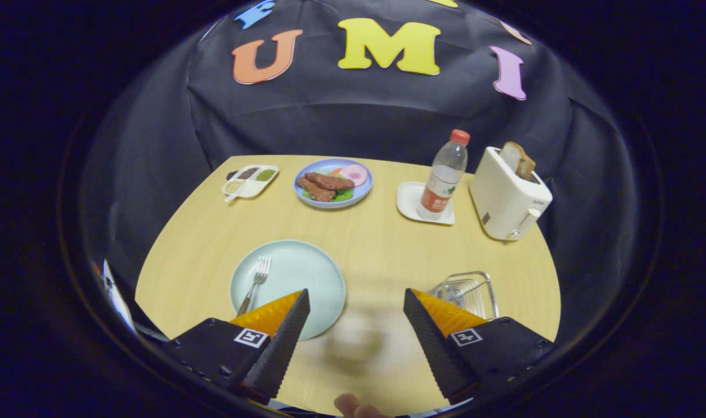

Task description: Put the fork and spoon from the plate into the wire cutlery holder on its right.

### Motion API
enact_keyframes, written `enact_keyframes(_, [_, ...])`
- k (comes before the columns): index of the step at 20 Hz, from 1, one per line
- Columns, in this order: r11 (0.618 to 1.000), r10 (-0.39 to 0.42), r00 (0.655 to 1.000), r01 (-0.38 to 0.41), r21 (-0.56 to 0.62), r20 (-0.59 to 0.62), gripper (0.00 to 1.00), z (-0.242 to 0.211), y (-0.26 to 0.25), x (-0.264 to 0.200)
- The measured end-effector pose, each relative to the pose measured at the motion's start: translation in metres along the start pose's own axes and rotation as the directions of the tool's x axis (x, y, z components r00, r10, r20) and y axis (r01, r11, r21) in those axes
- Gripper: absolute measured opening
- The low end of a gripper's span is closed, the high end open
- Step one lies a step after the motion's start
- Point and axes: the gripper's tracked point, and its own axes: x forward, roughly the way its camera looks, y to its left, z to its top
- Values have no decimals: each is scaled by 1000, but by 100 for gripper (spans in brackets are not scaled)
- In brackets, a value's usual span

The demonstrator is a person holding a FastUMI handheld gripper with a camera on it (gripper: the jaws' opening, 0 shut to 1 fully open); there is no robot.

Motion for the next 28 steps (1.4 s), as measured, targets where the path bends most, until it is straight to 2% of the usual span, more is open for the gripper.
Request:
enact_keyframes(6, [999, 20, 998, -22, -38, -56, 97, -26, 71, 21])
enact_keyframes(11, [999, 31, 995, -28, 34, -92, 97, -41, 112, 42])
enact_keyframes(15, [997, -1, 992, 11, 77, -124, 93, -54, 126, 65])
enact_keyframes(21, [994, -22, 988, 39, 107, -153, 69, -65, 138, 85])
enact_keyframes(22, [994, -26, 987, 43, 103, -160, 52, -66, 140, 89])
enact_keyframes(23, [994, -12, 986, 30, 107, -168, 47, -68, 146, 91])
enact_keyframes(24, [994, -1, 985, 21, 110, -174, 46, -68, 150, 93])
enact_keyframes(25, [994, -25, 983, 45, 103, -184, 46, -71, 146, 97])
enact_keyframes(27, [994, -5, 981, 26, 103, -194, 14, -73, 153, 94])
enact_keyframes(28, [995, 4, 981, 15, 98, -194, 17, -72, 155, 97])
